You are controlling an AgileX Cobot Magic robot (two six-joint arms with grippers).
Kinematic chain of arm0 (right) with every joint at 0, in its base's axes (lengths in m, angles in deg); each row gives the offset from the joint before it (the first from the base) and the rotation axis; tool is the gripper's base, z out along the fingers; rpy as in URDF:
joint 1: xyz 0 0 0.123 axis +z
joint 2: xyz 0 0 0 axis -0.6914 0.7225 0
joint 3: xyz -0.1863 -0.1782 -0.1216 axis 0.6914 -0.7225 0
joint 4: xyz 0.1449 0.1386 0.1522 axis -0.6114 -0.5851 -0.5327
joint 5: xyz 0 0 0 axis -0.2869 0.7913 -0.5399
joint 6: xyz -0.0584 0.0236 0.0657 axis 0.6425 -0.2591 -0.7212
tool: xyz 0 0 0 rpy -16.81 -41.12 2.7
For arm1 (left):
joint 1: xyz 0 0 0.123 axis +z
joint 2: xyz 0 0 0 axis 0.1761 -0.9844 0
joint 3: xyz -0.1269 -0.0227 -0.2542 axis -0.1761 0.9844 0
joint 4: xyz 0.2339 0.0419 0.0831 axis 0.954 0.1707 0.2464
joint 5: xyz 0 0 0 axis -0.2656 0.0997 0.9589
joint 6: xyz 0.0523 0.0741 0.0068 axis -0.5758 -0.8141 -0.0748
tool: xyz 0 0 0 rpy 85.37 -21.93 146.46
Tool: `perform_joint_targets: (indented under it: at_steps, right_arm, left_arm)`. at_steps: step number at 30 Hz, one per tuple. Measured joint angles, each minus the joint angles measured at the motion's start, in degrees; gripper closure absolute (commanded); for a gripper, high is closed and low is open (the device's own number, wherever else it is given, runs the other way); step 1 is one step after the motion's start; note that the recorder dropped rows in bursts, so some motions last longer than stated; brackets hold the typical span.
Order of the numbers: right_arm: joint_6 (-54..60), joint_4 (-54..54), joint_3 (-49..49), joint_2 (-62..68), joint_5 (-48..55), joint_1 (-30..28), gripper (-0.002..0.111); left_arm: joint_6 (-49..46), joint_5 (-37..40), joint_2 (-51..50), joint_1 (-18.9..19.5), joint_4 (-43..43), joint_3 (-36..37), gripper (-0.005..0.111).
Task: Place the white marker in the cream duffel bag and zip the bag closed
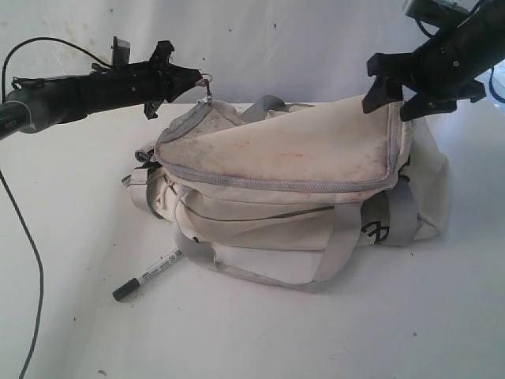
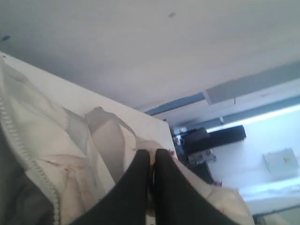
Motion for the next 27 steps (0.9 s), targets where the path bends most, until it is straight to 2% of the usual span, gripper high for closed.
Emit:
perform_joint_targets:
  at_steps: [5, 12, 18, 27]
  right_arm:
    - [4.15, -7.46, 0.0, 0.0, -4.71, 3.23, 0.048]
    - [9.54, -21.47, 0.08, 3.82, -10.96, 6.92, 0.048]
    - [18.88, -31.32, 2.74, 11.03, -12.89, 9.04, 0.048]
    - [37.96, -40.68, 7.6, 17.78, -23.48, 13.83, 0.048]
  left_arm:
    - [-6.63, 8.48, 0.0, 0.33, 0.0, 0.0, 0.107]
    - [-4.48, 16.75, 0.0, 2.79, 0.0, 0.0, 0.107]
    - [-2.32, 18.05, 0.18, 3.17, 0.0, 0.0, 0.107]
    - [2.02, 18.37, 4.78, 3.17, 2.02, 0.0, 0.107]
